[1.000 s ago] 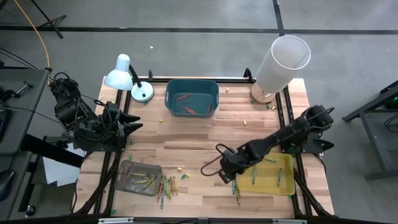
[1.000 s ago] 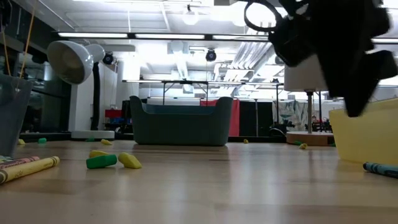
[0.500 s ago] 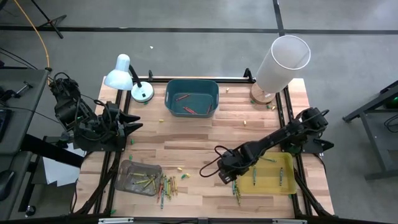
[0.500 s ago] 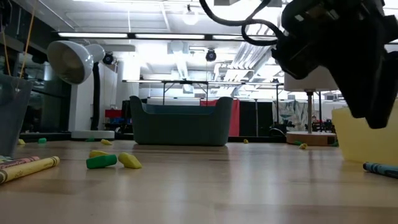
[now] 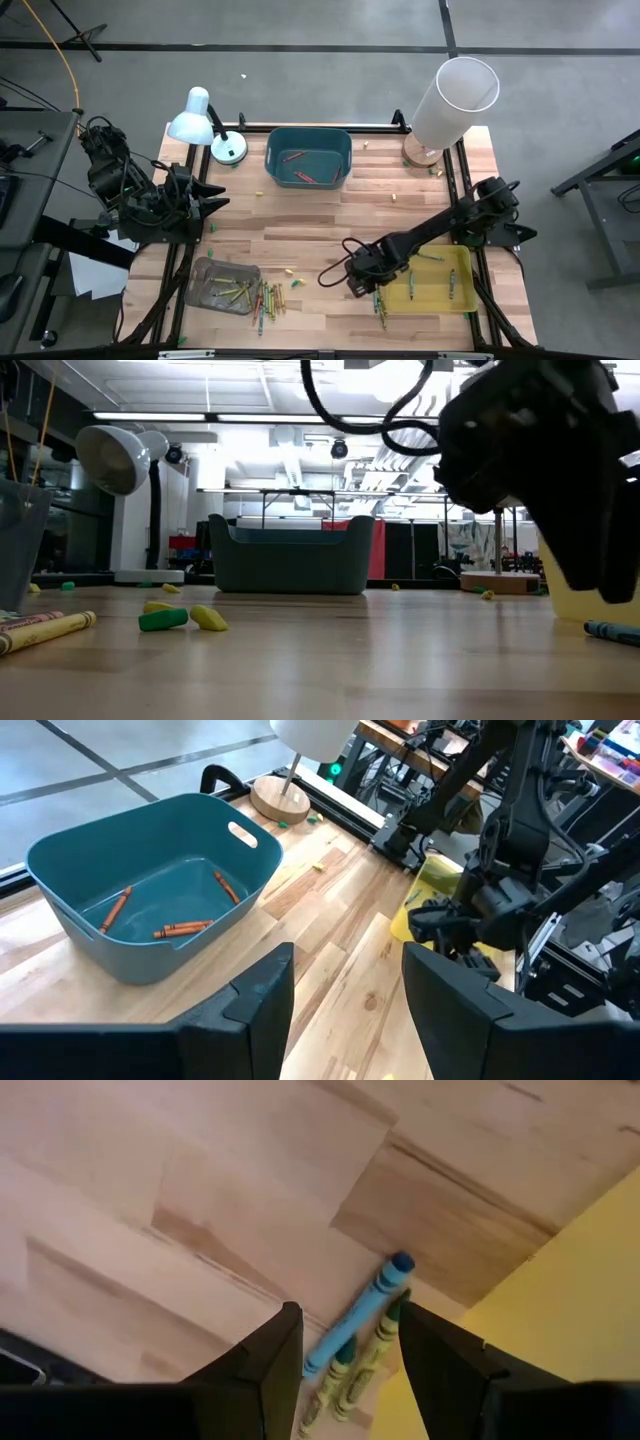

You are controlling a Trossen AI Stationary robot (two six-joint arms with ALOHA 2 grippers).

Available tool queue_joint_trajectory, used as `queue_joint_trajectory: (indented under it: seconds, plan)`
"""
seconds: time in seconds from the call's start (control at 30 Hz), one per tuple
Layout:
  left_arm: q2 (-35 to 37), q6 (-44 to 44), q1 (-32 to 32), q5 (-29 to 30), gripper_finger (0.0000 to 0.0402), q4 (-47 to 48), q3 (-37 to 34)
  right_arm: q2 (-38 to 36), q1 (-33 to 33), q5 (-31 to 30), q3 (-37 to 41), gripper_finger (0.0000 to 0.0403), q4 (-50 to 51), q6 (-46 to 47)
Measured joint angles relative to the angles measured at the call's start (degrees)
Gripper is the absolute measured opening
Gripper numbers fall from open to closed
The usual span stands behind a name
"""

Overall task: Sort crayons
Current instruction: Put the right blue crayon into the yellow bin

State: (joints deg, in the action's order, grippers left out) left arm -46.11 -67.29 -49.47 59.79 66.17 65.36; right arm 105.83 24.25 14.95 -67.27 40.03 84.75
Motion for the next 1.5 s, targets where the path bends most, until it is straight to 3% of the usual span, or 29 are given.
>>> queue_joint_trajectory:
  seconds: [0.43, 0.9, 1.5]
  plan:
    - [0.0, 1.1, 0.0, -1.1, 0.0172, 0.0, 0.0, 3.7, 0.2, -1.9, -0.2, 0.0159, 0.1, 4.9]
    - [0.0, 1.5, 0.0, -1.1, 0.0172, 0.0, 0.0, 5.1, 0.1, -2.5, -0.2, 0.0124, 1.6, 5.6]
    - [0.0, 1.5, 0.0, -1.1, 0.0172, 0.0, 0.0, 6.6, 0.2, -4.8, -0.6, 0.0123, 2.0, 11.3]
